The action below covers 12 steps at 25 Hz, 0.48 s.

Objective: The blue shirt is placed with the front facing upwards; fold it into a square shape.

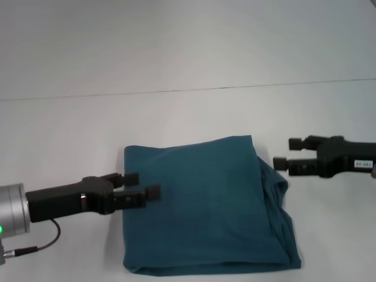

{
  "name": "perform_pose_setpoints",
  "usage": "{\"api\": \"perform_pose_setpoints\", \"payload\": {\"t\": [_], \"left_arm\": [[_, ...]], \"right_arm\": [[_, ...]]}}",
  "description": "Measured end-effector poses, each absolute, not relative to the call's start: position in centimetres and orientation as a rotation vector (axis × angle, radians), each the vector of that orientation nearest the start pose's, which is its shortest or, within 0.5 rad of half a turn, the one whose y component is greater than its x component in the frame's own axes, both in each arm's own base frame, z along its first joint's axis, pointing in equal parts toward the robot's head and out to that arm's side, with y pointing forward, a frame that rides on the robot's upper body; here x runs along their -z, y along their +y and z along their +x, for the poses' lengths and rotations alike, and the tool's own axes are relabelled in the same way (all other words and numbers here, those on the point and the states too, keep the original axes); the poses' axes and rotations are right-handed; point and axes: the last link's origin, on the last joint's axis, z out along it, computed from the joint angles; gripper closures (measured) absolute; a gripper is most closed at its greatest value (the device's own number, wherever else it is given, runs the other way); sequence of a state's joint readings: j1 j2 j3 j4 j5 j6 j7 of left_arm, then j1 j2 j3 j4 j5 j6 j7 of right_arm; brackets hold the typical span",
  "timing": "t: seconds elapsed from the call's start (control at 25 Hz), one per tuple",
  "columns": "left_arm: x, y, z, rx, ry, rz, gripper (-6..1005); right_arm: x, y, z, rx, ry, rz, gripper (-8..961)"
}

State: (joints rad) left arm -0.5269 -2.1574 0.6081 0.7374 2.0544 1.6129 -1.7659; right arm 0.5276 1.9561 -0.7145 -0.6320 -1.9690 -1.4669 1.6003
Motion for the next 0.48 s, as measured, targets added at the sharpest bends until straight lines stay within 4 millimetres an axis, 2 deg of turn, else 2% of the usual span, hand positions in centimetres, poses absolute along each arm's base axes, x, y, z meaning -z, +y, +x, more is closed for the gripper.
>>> {"api": "perform_pose_setpoints", "payload": {"t": [0.2, 0.48], "left_arm": [[1.4, 31.3, -24.6, 0.839, -1.038, -2.729, 35], [1.6, 31.1, -24.6, 0.850, -1.032, -2.733, 36]], "right_arm": [[-3.0, 34.3, 28.2, -0.561, 0.882, -2.694, 9], [-2.6, 34.1, 28.1, -0.555, 0.885, -2.709, 9]]}}
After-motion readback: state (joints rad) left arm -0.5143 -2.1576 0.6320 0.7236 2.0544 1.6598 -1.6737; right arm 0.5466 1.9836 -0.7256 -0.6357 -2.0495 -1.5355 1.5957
